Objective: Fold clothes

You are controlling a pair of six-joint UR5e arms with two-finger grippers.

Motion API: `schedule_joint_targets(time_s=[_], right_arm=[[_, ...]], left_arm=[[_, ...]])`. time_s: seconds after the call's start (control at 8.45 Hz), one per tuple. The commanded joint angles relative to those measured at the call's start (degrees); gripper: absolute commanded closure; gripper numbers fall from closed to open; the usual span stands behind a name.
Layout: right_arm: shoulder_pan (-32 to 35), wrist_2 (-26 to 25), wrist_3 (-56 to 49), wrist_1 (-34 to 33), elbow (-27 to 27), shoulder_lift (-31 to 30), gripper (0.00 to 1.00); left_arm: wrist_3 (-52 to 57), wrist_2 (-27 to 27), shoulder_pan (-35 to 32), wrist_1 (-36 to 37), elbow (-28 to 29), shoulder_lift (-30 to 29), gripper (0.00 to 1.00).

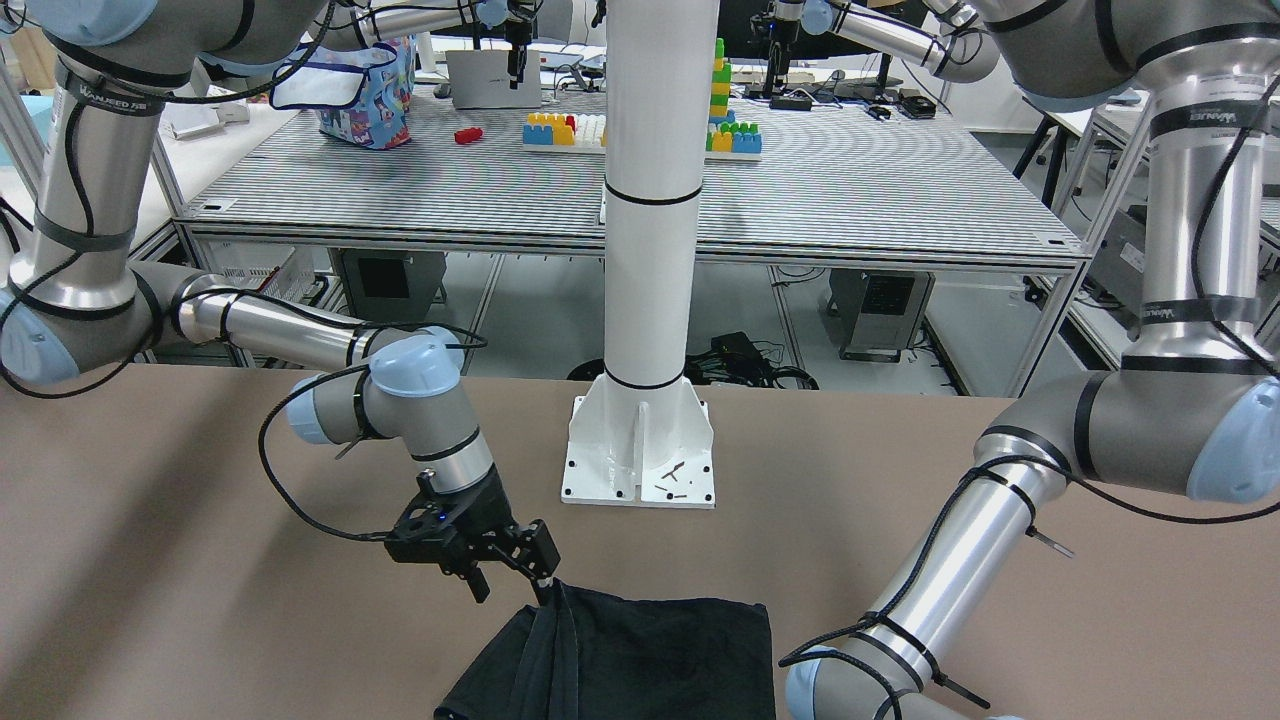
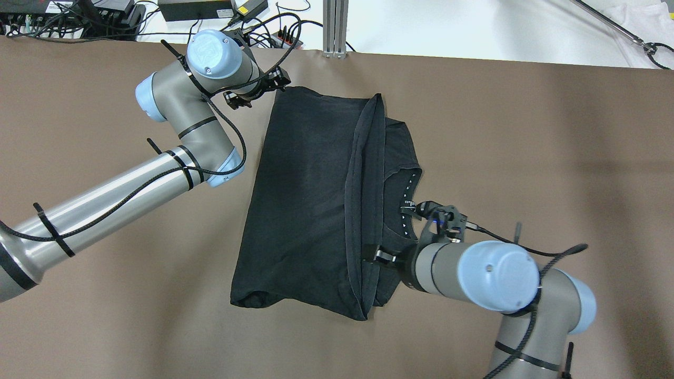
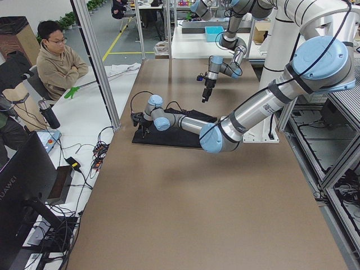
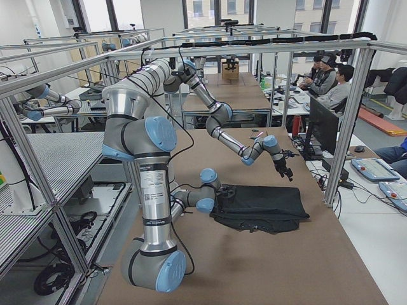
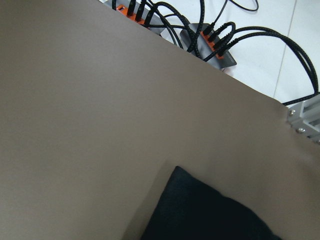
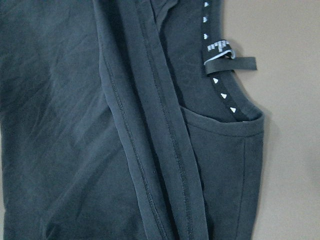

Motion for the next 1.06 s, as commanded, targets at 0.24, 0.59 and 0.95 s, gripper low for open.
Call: schedule_joint_targets(time_s=[0.24, 0.59, 0.95], right_arm=[[-7.9, -11.2, -30.7, -17.3, -6.7, 12.3, 0.52], [-9.8, -13.8, -34.4, -17.4, -9.4, 12.0, 0.52], [-11.7, -13.9, -34.2, -17.6, -9.6, 11.4, 0.57]], left_arm=[[0.1, 0.3, 0.3, 0.0, -1.1, 1.0, 0.0], [-0.6, 0.3, 0.8, 0.0, -1.1, 1.0, 0.0], [-1.0, 0.3, 0.8, 0.0, -1.1, 1.0, 0.0]])
